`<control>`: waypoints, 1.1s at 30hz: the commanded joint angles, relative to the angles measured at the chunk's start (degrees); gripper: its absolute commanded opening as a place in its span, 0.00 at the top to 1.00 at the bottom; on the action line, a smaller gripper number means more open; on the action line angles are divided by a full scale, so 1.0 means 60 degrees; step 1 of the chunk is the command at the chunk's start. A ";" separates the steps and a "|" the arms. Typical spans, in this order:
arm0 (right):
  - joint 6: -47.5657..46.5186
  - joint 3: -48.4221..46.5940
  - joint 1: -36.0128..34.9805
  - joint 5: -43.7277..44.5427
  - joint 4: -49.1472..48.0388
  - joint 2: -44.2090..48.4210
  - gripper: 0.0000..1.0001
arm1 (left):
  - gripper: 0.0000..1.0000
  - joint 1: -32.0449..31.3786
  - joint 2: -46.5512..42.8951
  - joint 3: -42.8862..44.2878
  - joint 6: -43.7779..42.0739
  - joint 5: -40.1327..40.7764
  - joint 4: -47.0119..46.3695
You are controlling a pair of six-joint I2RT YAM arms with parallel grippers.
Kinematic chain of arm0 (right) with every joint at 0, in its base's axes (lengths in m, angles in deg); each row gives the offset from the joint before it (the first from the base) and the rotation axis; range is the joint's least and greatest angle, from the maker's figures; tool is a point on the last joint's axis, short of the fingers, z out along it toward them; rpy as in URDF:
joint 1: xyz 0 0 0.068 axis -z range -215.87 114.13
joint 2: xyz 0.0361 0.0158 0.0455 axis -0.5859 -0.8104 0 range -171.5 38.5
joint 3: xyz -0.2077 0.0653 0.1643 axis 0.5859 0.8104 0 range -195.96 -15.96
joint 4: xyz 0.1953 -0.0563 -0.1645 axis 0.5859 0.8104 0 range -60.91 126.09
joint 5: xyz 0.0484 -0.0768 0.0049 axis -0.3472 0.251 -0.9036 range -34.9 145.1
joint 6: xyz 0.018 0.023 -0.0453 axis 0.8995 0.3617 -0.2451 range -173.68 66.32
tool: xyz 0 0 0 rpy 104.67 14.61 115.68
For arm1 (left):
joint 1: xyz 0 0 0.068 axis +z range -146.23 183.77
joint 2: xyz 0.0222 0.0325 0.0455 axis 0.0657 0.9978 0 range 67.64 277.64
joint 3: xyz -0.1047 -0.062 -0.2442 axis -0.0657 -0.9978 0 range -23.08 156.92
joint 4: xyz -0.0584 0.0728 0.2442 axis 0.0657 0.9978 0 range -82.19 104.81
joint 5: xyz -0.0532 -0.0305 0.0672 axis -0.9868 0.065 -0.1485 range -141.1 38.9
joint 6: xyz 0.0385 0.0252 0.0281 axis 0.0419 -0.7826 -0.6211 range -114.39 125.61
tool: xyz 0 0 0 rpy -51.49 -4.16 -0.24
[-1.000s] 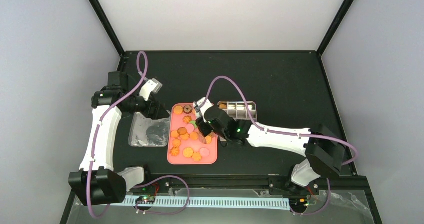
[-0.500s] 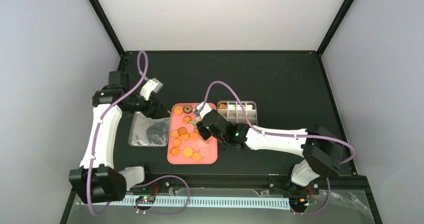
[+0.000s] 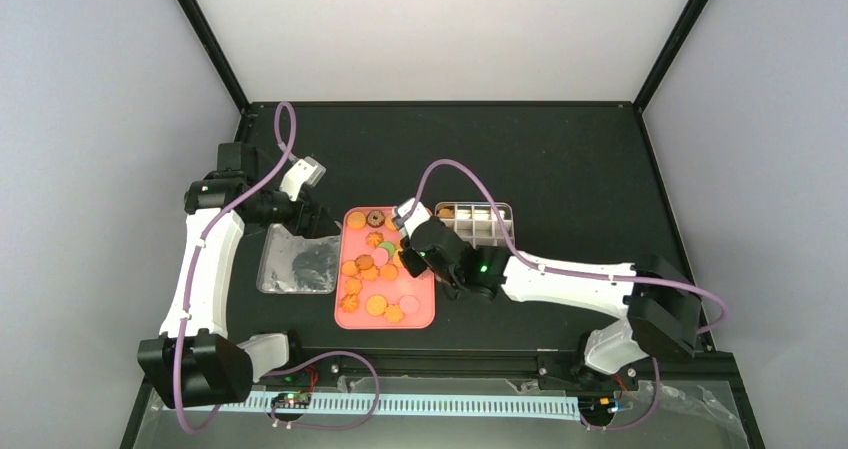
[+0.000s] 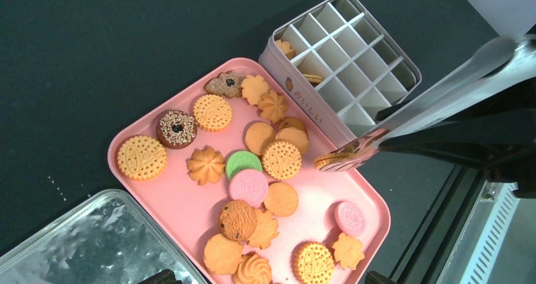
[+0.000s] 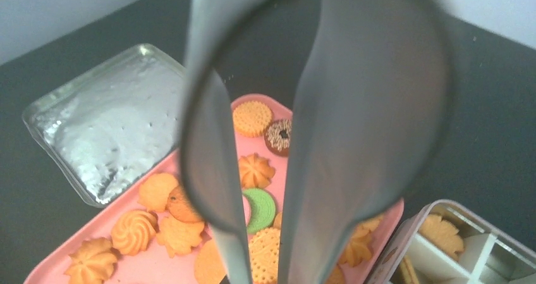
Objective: Pack the cookies
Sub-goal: Pick up the fake cookies from the plate, then place the fake cookies in the empty pocket of the box.
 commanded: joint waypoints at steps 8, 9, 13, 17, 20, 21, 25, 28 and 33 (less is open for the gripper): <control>-0.1036 -0.1328 0.2583 -0.0820 0.0116 0.1404 0.99 | 0.22 0.0089 -0.0050 0.0222 -0.0169 -0.0235 0.0314; -0.1096 -0.1377 0.2946 -0.1065 0.0148 0.1355 0.99 | 0.22 0.0082 -0.0075 0.0222 -0.0182 -0.0222 0.0310; -0.1386 -0.1655 0.3950 -0.1540 0.0439 0.0859 0.99 | 0.22 0.0082 -0.0131 0.0209 -0.0194 -0.0203 0.0336; -0.1530 -0.1703 0.4421 -0.1640 0.0509 0.0402 0.99 | 0.22 0.0082 -0.0140 0.0207 -0.0218 -0.0173 0.0342; -0.1479 -0.1671 0.4621 -0.1854 0.0503 0.0155 0.98 | 0.22 0.0082 -0.0135 0.0207 -0.0234 -0.0141 0.0337; -0.1454 -0.1646 0.4656 -0.1901 0.0484 0.0091 0.97 | 0.22 0.0085 -0.0129 0.0214 -0.0234 -0.0139 0.0331; -0.1422 -0.1509 0.4693 -0.1865 0.0403 -0.0161 0.90 | 0.22 0.0089 -0.0107 0.0222 -0.0236 -0.0148 0.0339; -0.1421 -0.1387 0.4721 -0.1820 0.0298 -0.0219 0.88 | 0.22 0.0089 -0.0103 0.0207 -0.0242 -0.0122 0.0338; -0.1473 -0.1381 0.4750 -0.1730 0.0252 -0.0212 0.83 | 0.22 0.0081 -0.0109 0.0207 -0.0243 -0.0115 0.0338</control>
